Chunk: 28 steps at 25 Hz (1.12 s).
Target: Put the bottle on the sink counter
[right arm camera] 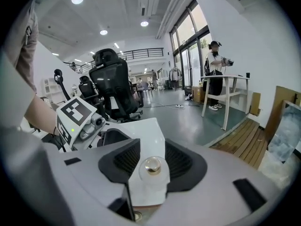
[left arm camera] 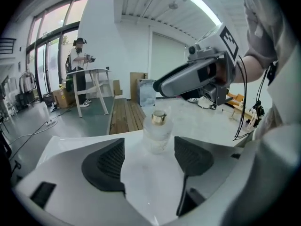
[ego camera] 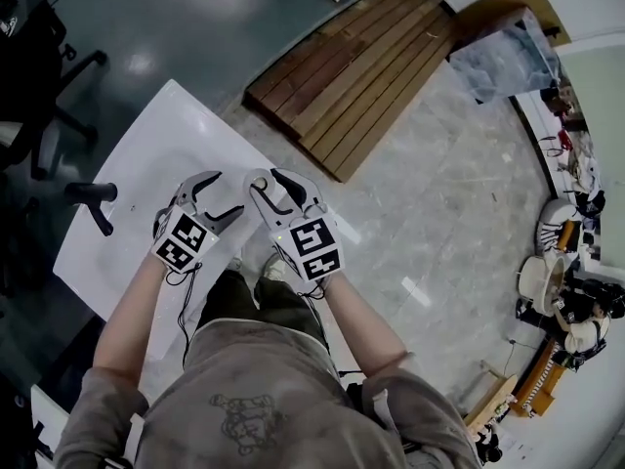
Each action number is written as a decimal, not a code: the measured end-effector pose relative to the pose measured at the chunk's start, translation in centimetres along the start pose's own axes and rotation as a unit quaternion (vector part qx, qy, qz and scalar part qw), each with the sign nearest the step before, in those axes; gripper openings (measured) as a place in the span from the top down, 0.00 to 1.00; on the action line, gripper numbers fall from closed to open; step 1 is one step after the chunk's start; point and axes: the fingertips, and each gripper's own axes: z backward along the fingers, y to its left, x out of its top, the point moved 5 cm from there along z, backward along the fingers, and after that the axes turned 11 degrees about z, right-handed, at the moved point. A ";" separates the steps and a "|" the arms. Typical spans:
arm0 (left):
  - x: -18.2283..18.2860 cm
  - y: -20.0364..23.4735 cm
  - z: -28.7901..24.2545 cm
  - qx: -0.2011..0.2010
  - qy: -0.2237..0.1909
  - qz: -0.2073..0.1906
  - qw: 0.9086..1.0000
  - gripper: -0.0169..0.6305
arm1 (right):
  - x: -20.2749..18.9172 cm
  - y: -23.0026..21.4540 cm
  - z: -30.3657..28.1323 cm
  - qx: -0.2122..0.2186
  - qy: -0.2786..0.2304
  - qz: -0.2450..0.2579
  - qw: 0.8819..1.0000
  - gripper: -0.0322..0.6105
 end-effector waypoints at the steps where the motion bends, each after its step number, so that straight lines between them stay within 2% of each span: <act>1: 0.4 0.1 0.6 0.005 -0.005 0.005 1.000 0.46 | 0.4 -0.2 0.5 -0.007 -0.005 0.003 1.000 0.71; 8: 4.2 -0.7 5.2 0.031 -0.059 0.024 0.997 0.47 | 3.4 -1.1 4.2 -0.048 -0.034 0.013 0.998 0.79; 12: 6.5 -1.4 7.6 0.059 -0.073 -0.001 0.996 0.47 | 5.2 -1.3 6.4 -0.065 -0.049 0.017 0.997 0.85; 14: 7.8 -2.0 8.8 0.066 -0.089 -0.001 0.994 0.48 | 6.1 -1.3 7.7 -0.070 -0.056 0.020 0.996 0.87; 15: 8.5 -2.2 9.5 0.070 -0.100 0.002 0.993 0.50 | 6.7 -1.2 8.4 -0.072 -0.062 0.022 0.995 0.87; 17: 10.0 -2.6 10.9 0.078 -0.126 0.003 0.989 0.63 | 7.9 -1.2 9.6 -0.077 -0.075 0.027 0.994 0.87; 20: 11.8 -3.4 12.8 0.087 -0.159 -0.001 0.983 0.70 | 9.7 -1.0 11.3 -0.083 -0.096 0.034 0.991 0.87; 23: 13.5 -4.3 14.6 0.096 -0.190 0.005 0.977 0.83 | 11.5 -0.7 13.2 -0.088 -0.116 0.037 0.989 0.88; 25: 14.5 -4.8 15.7 0.101 -0.201 0.007 0.974 0.85 | 12.8 -0.5 14.5 -0.097 -0.132 0.044 0.986 0.88; 28: 16.3 -5.7 17.5 0.116 -0.215 -0.011 0.970 0.86 | 14.7 0.0 16.8 -0.113 -0.161 0.053 0.979 0.88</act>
